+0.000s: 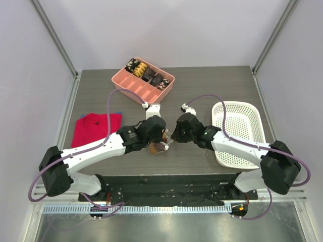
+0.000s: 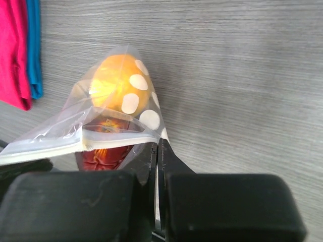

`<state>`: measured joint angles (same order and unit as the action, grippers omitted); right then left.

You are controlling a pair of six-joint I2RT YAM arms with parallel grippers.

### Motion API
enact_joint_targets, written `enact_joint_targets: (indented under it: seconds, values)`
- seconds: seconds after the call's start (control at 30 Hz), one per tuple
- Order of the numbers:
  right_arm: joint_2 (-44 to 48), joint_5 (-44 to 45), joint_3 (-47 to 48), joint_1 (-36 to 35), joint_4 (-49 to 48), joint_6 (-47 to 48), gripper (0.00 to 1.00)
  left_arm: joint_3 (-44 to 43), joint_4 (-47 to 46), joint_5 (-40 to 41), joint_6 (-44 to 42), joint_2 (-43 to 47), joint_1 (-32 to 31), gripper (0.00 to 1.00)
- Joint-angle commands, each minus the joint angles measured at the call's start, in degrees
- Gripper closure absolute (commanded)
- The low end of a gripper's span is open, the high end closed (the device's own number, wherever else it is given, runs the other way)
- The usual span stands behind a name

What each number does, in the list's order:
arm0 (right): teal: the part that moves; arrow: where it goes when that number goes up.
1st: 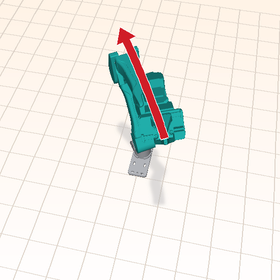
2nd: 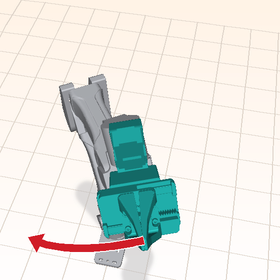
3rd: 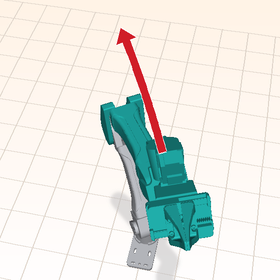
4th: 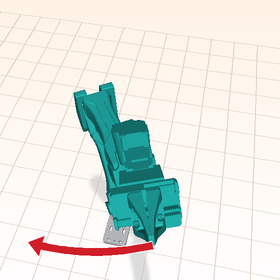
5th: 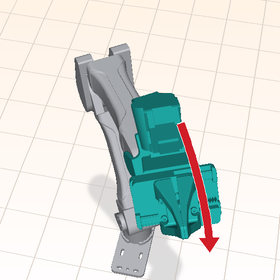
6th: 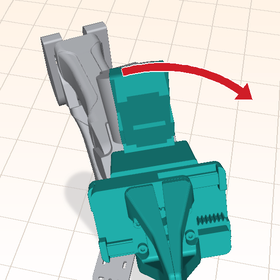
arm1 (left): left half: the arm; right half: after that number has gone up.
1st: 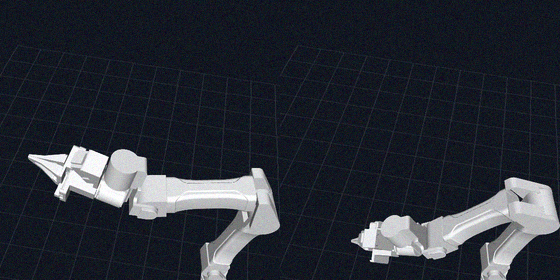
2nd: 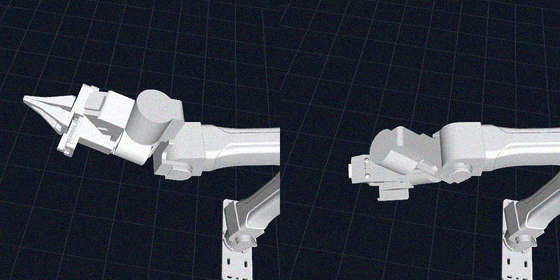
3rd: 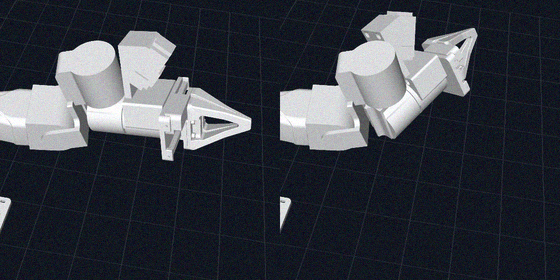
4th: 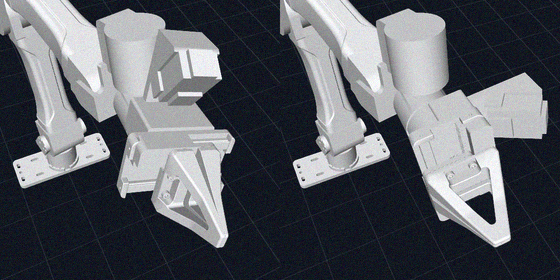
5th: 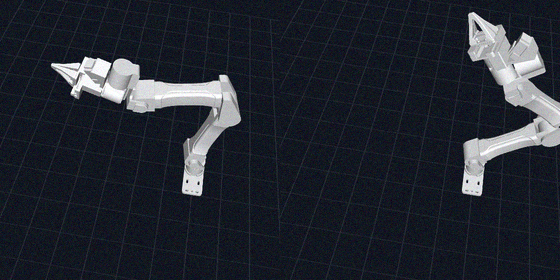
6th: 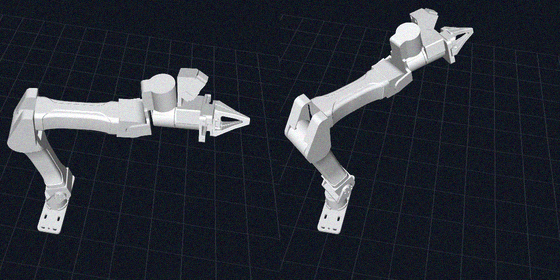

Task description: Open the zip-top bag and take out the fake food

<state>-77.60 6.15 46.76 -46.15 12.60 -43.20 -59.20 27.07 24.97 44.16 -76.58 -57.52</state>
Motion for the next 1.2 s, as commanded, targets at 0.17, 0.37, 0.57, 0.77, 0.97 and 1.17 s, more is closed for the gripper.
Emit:
enact_joint_targets:
  seconds: [0.17, 0.37, 0.57, 0.77, 0.97, 1.17]
  values:
    - [-0.1, 4.6, 4.6, 0.3, 10.3, 6.7, 0.71, 0.8, -5.2, -1.4, -1.7, -1.5, 0.7, 1.0]
    - [4.9, 1.8, 8.1, 0.2, 12.6, 5.9, 0.55, -0.7, -6.9, -2.5, -1.2, -4.0, 0.8, 1.0]
    - [6.7, -0.4, 10.8, -0.1, 13.5, 4.6, 0.52, -1.9, -6.4, -2.6, -1.4, -4.6, 0.8, 1.0]
    - [4.9, -5.4, 10.4, -1.2, 8.0, 1.6, 0.69, -2.0, -6.1, -2.5, -1.1, -4.2, 0.8, 1.0]
    - [3.6, -8.8, 6.6, -1.7, -0.8, -5.4, 0.93, -2.4, -5.1, -1.9, -0.7, -3.9, 0.8, 1.0]
    - [1.9, -8.5, 1.8, -2.0, -6.3, -9.4, 0.98, -1.8, -5.2, -0.7, 0.6, -2.7, 0.8, 1.0]
